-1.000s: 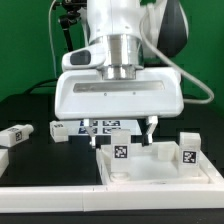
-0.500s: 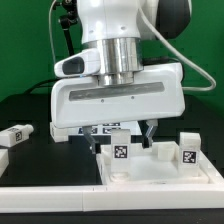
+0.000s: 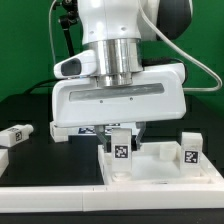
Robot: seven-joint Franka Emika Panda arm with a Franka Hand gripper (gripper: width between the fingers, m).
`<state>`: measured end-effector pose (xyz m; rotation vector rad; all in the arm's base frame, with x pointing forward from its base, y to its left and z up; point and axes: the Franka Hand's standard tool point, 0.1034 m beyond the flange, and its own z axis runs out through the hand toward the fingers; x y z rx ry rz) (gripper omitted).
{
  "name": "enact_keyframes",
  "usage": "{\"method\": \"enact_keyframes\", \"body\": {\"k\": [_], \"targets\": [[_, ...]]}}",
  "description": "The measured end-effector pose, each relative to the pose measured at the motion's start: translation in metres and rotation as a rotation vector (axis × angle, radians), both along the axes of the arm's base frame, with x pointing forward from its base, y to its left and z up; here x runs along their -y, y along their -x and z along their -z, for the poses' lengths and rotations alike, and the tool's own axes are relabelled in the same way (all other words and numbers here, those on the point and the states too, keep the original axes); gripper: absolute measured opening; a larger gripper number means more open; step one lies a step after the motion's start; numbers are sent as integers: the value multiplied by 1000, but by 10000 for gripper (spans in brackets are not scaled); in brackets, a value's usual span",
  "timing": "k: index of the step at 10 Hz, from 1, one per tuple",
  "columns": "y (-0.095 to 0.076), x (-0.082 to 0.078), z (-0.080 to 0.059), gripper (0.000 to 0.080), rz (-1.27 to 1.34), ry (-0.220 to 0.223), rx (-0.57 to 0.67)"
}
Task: Assemble square table
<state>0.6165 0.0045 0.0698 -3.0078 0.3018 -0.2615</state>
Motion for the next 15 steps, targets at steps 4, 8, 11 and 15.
{"method": "enact_keyframes", "body": {"k": [4,8,11,15], "targets": [[0,1,2,283,261,-56,-31],[-4,-6,6,283,939,-230,-292],[-8,-12,7,283,1182,-232,-312],[-11,-2,-4,521,748,-179,-201]]}}
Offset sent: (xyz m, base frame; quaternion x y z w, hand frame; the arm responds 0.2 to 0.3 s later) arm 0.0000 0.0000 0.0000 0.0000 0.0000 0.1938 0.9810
